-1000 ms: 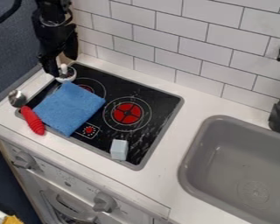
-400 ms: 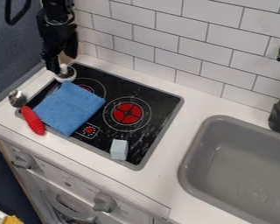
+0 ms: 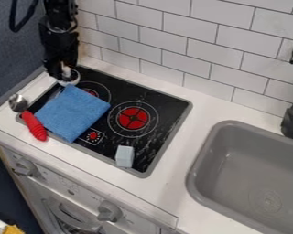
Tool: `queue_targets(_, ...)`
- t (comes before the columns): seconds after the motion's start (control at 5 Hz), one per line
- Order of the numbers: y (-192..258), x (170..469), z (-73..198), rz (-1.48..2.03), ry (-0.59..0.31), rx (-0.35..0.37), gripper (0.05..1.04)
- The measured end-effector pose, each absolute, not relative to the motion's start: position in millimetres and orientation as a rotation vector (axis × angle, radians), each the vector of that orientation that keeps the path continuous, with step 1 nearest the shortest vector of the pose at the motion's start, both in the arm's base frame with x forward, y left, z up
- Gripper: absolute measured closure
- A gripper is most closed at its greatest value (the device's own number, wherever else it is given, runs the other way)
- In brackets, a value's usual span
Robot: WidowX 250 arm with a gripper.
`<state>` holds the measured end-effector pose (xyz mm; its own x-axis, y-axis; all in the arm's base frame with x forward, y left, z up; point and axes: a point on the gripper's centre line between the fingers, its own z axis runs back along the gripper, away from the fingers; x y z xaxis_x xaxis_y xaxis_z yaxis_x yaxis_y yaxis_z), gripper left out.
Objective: Move the white mushroom to the lower right side of the burner
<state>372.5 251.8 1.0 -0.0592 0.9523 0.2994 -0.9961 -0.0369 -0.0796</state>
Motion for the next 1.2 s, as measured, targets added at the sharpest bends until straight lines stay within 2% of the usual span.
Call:
queue_targets(0.2,253,372,-5,1.607,-0.295,0.191,0.711)
queue_targets(0.4,254,372,-5,1.612,-0.296,0.197,0.858)
queue_targets(0.8,255,371,-5,1.623,-0.307,0.200,0.860)
queue_targets(1.0,250,369,5,1.649,-0.295,0.181,0.860)
queue_targets(1.2,243,369,29,1.690,-0.287,0.141,0.860)
